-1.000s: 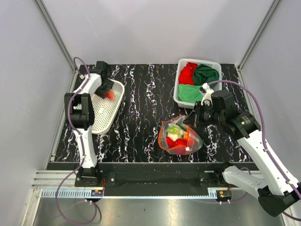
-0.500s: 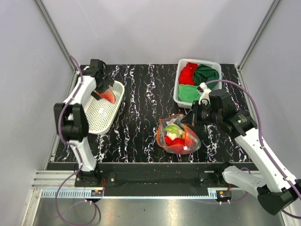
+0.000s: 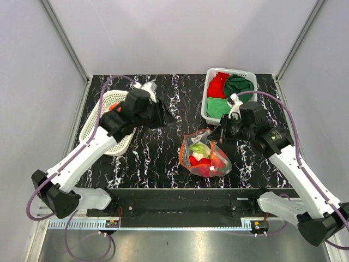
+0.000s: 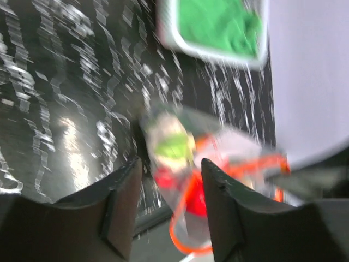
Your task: Open the zip-top bag and remove the fake food
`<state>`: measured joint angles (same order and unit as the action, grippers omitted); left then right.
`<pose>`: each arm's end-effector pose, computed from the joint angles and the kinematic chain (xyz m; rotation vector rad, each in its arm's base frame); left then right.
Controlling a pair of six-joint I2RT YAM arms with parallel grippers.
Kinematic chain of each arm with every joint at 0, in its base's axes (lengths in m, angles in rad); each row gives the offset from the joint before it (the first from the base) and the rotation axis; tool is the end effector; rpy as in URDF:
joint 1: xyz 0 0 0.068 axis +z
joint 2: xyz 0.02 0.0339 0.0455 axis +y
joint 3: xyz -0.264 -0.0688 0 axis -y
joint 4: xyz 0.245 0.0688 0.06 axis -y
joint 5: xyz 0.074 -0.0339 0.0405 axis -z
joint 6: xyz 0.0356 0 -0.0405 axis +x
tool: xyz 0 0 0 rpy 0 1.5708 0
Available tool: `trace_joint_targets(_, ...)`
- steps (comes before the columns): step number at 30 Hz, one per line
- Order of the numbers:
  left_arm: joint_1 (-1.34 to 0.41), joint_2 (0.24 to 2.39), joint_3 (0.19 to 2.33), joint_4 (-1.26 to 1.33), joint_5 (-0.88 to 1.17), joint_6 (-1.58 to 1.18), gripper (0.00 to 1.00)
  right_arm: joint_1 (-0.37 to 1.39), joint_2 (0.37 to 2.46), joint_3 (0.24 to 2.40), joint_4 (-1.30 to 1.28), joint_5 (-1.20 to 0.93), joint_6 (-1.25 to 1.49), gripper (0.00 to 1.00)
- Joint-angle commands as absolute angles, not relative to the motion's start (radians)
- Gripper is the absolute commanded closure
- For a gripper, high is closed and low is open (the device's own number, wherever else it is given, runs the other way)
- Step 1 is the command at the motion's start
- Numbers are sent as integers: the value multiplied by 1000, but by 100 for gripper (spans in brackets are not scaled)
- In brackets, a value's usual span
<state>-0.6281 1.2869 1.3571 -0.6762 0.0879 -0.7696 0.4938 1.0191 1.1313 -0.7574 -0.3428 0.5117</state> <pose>0.2217 -0.1648 0.3816 -0.1105 2.3130 -0.8579 0.1742 0.1074 0.3607 -0.1801 2.3283 0.9122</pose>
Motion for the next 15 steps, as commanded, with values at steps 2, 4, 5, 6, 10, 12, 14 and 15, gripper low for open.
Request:
trace_joint_targets(2,-797,1264,1298,-574,138,-641,57,497,1037,1154,-652,-374,564,100)
trace_joint_targets(4,-850,1282,1293,-542,167,-621,59,497,1042,1149,-641,-388,581,100)
trace_joint_targets(5,-868,1314,1313,-538,173,-608,60,497,1042,1141,-637,-393,587,100)
trace_joint_targets(6,-909,1333,1328,-540,173,-589,60,499,1035,1137,-631,-396,591,100)
trace_joint_targets(10,-963,1410,1333,-535,213,-523,69,497,1017,1114,-611,-390,618,100)
trace_joint_targets(12,-973,1436,1319,-526,232,-515,69,497,1014,1108,-600,-393,624,100)
trace_joint_targets(14,-980,1454,1315,-520,250,-502,69,497,1012,1100,-595,-393,635,100)
trace_joint_targets(15,-982,1462,1312,-520,262,-493,67,497,1005,1095,-591,-393,640,100)
